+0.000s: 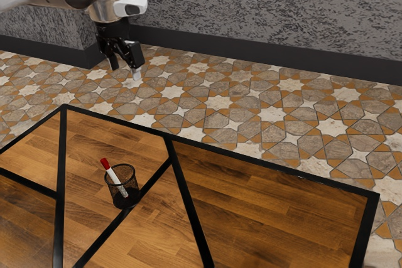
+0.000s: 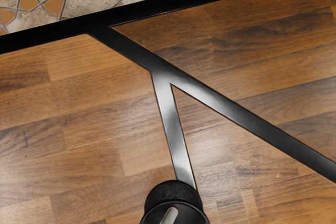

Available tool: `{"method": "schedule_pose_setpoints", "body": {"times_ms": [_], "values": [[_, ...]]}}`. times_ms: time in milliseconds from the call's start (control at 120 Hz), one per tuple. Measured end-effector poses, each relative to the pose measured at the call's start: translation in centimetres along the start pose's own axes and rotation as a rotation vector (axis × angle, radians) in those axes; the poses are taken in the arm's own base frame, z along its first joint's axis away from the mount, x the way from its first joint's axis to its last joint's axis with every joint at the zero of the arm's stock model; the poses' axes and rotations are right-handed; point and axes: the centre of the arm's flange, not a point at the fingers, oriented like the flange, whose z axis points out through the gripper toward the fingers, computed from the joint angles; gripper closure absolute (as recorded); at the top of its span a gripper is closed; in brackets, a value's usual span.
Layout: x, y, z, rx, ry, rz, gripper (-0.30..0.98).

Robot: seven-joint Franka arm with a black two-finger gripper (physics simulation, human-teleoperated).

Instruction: Take the marker out of the pen holder and place it to the left of the pen holder.

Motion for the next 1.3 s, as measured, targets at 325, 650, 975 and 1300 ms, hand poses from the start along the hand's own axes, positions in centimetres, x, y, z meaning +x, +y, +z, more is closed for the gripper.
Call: {"method": "schedule_pose_setpoints", "body": {"times_ms": [325,650,975,1300], "values": [[-1.3,1.0,1.2,-0.009,-0.034,0.014,0.0],[-9.5,-1.7,8.6,-0.008,0.02,-0.076,0.0],[-11.5,-5.3,18.7,-0.091,-0.039,-0.197,0.0],[-10.9,-6.2,24.2,-0.147,-0.077,-0.216,0.0]]}}
